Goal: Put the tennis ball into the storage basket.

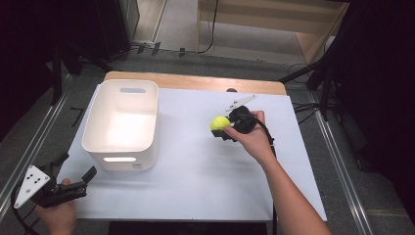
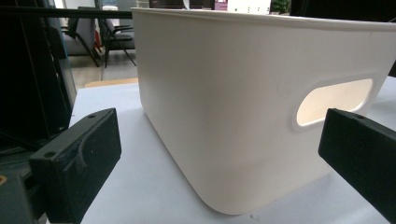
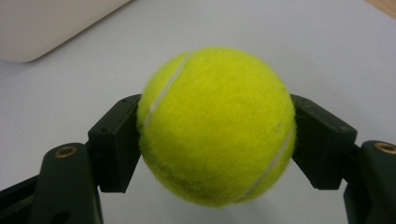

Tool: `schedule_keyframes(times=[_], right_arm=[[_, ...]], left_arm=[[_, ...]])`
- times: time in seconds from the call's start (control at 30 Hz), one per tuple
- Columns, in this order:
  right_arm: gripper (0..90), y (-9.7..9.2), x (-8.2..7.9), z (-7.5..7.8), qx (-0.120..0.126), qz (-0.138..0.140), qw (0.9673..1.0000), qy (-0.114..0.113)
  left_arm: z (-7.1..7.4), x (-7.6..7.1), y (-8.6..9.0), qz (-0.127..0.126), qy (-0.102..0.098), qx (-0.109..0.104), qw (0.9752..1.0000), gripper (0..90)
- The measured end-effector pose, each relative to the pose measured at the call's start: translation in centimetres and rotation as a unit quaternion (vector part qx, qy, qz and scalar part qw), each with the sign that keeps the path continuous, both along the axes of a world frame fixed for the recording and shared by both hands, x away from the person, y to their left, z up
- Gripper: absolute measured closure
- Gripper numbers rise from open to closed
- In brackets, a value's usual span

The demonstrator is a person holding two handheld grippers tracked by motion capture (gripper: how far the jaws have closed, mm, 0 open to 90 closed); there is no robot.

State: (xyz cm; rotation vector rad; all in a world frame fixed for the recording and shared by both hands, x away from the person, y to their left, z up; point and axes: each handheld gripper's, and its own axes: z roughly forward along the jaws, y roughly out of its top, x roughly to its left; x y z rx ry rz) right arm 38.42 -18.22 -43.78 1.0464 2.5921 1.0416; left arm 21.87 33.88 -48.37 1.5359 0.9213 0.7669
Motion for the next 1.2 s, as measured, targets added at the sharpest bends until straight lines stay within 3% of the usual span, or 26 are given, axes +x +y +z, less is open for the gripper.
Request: schedule_keyframes(times=[0.63,0.93,1.2], right_arm=[[24.2,2.3,-0.4,1.2,0.004,0.030,0.9995,-0.005],[24.2,2.9,-0.6,2.6,0.021,0.036,0.9991,-0.010],[24.2,4.2,-0.5,2.9,0.015,0.050,0.9986,-0.008]], left_arm=[[0.0,0.0,-0.1,0.000,0.001,0.003,1.0000,0.0],[0.0,0.0,0.1,-0.002,-0.001,-0.003,1.0000,0.0],[0.0,0.0,0.1,-0.001,-0.001,-0.003,1.0000,0.0]])
